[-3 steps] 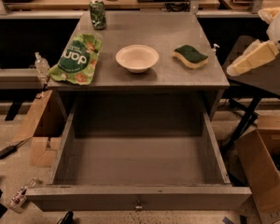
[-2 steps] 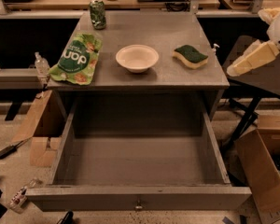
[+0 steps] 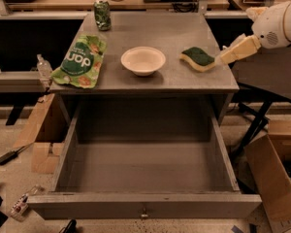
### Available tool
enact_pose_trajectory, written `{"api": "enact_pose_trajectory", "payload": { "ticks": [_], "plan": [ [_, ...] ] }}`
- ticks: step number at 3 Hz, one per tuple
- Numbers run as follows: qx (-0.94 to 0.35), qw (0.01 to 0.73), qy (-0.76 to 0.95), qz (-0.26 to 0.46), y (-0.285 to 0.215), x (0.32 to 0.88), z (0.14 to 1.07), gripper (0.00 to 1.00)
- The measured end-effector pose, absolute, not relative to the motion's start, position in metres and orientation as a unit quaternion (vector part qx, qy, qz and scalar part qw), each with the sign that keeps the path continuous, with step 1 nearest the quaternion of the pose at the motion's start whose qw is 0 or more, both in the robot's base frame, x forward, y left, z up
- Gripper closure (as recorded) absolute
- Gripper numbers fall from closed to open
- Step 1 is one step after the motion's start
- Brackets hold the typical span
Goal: Place sponge into top drawer
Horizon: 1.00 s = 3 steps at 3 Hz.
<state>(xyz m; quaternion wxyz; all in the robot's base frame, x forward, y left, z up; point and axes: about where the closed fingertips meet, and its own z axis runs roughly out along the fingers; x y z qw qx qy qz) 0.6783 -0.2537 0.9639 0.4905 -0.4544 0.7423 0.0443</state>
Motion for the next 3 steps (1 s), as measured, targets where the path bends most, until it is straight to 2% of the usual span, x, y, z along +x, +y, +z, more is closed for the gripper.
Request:
{"api": "enact_pose_trajectory", "payload": {
  "ticks": [3],
  "plan": [
    [-0.359,0.535,0.757,0.111,-0.243,0.797,0.912,0.0]
  ]
}}
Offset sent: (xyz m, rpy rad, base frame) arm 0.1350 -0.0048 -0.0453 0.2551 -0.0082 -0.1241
